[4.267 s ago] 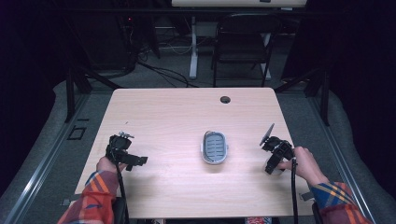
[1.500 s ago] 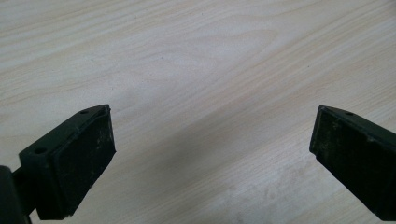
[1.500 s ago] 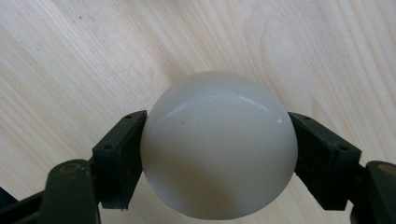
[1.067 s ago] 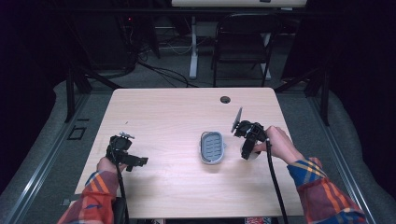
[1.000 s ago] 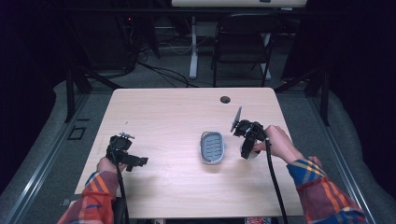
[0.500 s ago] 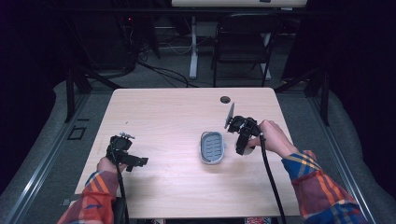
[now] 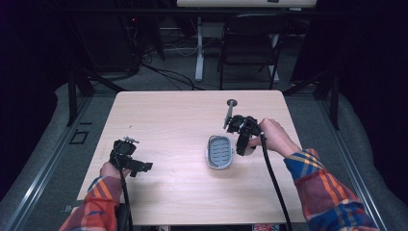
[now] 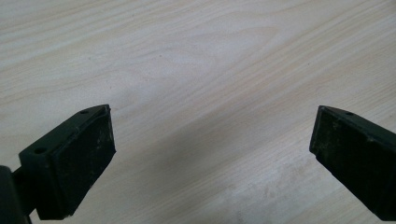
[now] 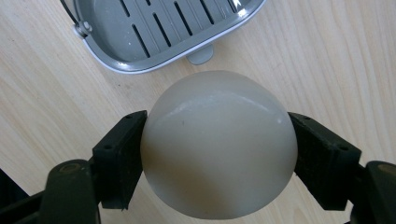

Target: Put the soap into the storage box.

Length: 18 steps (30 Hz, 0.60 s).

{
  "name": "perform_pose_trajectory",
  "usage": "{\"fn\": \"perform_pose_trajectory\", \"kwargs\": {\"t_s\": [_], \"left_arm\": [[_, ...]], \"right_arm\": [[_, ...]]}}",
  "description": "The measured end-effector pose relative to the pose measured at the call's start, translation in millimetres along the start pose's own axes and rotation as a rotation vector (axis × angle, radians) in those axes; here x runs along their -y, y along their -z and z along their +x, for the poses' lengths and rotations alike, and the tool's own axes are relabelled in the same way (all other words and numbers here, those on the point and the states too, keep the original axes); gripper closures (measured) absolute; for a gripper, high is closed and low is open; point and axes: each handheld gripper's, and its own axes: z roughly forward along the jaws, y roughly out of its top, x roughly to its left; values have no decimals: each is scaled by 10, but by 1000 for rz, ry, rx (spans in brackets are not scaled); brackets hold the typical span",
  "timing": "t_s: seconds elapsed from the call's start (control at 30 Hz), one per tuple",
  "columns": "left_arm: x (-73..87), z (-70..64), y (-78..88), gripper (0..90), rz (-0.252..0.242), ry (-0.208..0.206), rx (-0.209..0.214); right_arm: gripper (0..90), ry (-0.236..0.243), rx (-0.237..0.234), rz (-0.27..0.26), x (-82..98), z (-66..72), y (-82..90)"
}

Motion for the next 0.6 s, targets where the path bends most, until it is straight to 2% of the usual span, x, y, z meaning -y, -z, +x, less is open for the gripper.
{"fn": "perform_pose_trajectory", "kwargs": {"t_s": [0.03, 0.6], "left_arm": [[0, -1, 0, 1, -1, 0, 0], [-2, 2, -5, 1, 3, -4, -1]], "right_arm": [[243, 14, 0, 6, -51, 17, 8], [243, 68, -1, 9, -376, 106, -47]]}}
